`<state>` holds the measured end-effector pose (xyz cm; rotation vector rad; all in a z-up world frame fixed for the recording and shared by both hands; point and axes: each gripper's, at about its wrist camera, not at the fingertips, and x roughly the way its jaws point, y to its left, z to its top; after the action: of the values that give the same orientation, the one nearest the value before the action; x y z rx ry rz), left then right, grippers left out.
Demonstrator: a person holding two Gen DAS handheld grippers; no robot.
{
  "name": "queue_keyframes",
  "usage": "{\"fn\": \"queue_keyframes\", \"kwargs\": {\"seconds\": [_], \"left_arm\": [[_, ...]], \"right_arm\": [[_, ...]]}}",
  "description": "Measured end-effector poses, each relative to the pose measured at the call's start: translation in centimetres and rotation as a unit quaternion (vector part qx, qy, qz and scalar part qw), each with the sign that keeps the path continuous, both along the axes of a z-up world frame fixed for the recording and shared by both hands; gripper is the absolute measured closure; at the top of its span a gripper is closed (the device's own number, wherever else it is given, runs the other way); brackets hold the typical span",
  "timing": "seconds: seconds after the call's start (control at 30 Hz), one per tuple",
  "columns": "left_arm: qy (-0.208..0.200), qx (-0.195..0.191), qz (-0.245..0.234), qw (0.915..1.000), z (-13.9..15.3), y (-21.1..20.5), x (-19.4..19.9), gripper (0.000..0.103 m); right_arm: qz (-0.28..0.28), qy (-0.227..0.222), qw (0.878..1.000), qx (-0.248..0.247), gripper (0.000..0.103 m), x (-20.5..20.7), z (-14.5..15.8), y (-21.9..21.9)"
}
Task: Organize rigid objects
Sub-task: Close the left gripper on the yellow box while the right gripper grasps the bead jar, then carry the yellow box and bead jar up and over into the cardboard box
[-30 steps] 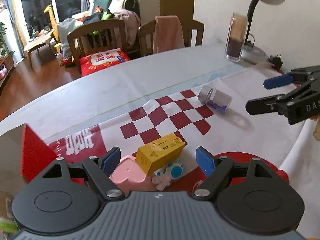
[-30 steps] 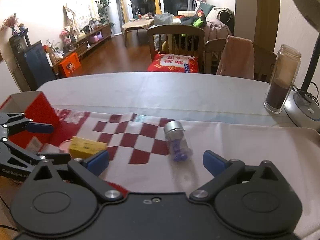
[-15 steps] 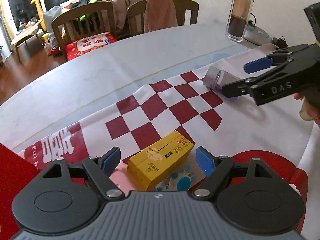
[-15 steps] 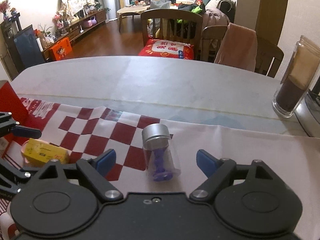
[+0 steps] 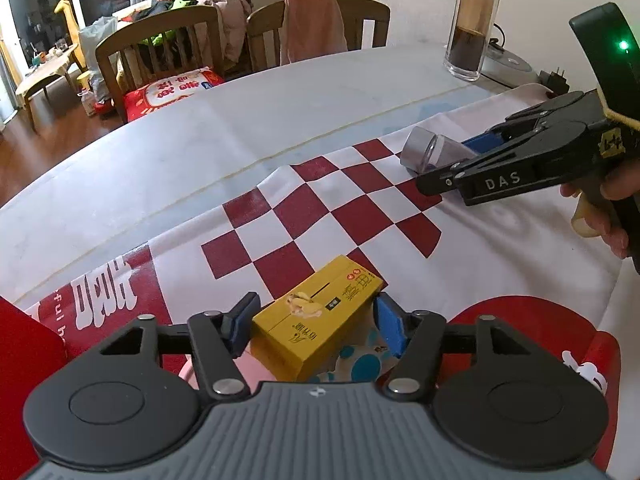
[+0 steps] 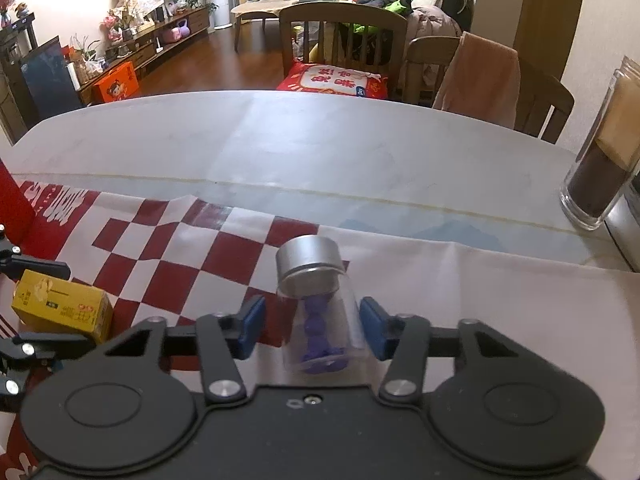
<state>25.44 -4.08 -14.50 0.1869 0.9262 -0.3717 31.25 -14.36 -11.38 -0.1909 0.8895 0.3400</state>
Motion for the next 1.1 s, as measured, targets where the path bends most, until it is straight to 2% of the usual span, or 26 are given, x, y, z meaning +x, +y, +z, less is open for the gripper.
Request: {"fn": "queue_keyframes", "kwargs": {"seconds": [0.03, 0.23, 0.3, 0.5, 0.63, 1.1], "left_arm": [[-0.002, 0.002, -0.001, 1.0, 0.0, 0.0, -0.1, 0.045], [-0.015, 0.008, -0.002, 0.9999, 0.7, -0.3, -0.8, 0.062], [-0.018, 0.004, -0.001, 0.9998, 1.0, -0.5, -1.0, 0.074], [-0.022, 0.002, 0.022, 0.9995, 1.7, -0.6, -1.5, 0.073], [-0.032, -0.005, 0.037, 0.9988, 2.9, -0.3, -2.4, 0.073], [-0.067, -0.04, 0.093, 0.9926, 8.4, 3.2, -7.5, 0.073]], "right_arm": [[-0.001, 0.0, 1.0, -0.001, 0.063, -0.1, 0.0, 0.1], [0.004, 0.002, 1.0, 0.0, 0.064, -1.4, 0.3, 0.9], [0.001, 0.006, 1.0, 0.009, 0.064, -2.0, 0.4, 1.0], [-0.007, 0.022, 0.999, 0.045, 0.064, -4.8, 1.6, 1.3], [-0.009, 0.024, 0.998, 0.063, 0.064, -6.7, 3.4, 1.8], [0.017, -0.001, 0.997, 0.069, 0.064, -12.5, 9.7, 5.2]]}}
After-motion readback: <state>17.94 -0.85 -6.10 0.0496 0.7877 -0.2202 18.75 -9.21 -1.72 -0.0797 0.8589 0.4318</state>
